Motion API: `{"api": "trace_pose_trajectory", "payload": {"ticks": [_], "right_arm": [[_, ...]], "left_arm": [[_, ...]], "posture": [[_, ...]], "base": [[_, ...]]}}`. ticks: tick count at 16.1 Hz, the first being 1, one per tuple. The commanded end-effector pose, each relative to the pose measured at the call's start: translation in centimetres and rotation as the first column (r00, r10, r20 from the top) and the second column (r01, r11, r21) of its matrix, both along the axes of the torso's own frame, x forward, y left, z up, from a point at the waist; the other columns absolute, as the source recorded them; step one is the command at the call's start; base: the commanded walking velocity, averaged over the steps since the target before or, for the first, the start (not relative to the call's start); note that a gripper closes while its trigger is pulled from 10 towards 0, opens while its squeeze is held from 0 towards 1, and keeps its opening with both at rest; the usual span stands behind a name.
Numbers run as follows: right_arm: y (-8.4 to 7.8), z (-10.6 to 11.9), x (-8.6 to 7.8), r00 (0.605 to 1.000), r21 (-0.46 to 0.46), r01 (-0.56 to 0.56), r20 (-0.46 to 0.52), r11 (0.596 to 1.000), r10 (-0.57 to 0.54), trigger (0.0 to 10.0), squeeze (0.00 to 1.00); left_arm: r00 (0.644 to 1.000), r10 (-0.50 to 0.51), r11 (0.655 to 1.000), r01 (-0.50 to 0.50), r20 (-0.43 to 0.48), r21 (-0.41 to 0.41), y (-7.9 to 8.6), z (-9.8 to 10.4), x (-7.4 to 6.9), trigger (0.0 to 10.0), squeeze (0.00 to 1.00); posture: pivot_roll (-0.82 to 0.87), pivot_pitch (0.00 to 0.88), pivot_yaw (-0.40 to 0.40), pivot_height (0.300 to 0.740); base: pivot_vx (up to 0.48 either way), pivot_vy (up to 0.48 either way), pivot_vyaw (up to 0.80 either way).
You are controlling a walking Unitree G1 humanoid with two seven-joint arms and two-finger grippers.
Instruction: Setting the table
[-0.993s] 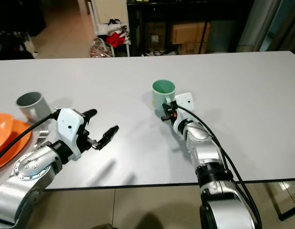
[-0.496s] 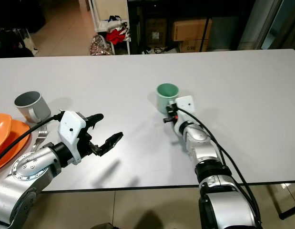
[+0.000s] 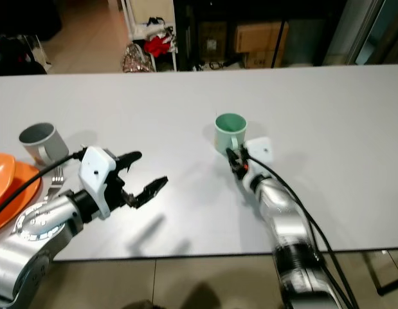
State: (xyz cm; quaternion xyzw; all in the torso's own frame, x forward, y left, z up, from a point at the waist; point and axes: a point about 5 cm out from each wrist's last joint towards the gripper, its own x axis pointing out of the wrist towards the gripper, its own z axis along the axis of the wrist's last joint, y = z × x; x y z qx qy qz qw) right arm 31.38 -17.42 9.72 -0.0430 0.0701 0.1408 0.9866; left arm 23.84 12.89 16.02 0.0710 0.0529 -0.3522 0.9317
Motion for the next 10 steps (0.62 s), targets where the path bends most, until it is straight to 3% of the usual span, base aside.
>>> {"api": "trace_pose_trajectory", "payload": {"ticks": [1,2,3,5,8,10], "right_arm": [[0.1,1.5,-0.9,1.0,0.011,-0.008,0.027,1.0,0.008,10.0,1.0],[0.0,2.0,-1.9,1.0,0.013,-0.008,0.03,1.0,0.008,10.0,1.0],[-0.1,3.0,-4.2,0.999,0.015,-0.003,0.039,1.0,0.002,10.0,1.0],[0.2,5.4,-7.3,0.994,0.032,0.057,0.092,0.998,-0.06,10.0,1.0],[0.9,7.6,-8.3,0.983,0.053,0.077,0.164,0.996,-0.085,10.0,1.0],[1.5,8.1,-8.6,0.984,0.024,0.049,0.171,0.999,-0.052,10.0,1.0]], "left_arm": [[1.0,0.0,1.0,0.0,0.01,0.003,0.3,0.2,0.1,10.0,0.67],[1.0,0.003,1.0,-0.003,0.009,-0.002,0.4,0.2,0.1,10.0,0.67],[1.0,0.024,1.0,-0.024,0.013,-0.008,0.7,0.3,0.0,10.0,0.67],[0.983,0.183,0.981,-0.18,0.029,-0.068,1.3,0.4,0.5,10.0,0.68],[0.948,0.315,0.945,-0.309,0.048,-0.111,1.4,0.6,1.1,10.0,0.68],[0.93,0.358,0.932,-0.35,0.088,-0.092,1.2,0.8,1.3,10.0,0.68]], "posture": [[-0.02,0.0,0.087,0.74],[-0.03,0.0,0.094,0.74],[-0.06,0.0,0.108,0.74],[-0.09,0.0,0.127,0.74],[-0.09,0.0,0.127,0.74],[-0.09,0.0,0.123,0.74]], "base": [[0.0,0.0,0.0],[0.0,0.0,0.0],[0.0,0.0,0.0],[0.0,0.0,0.0],[0.0,0.0,0.0],[0.0,0.0,0.8]]}}
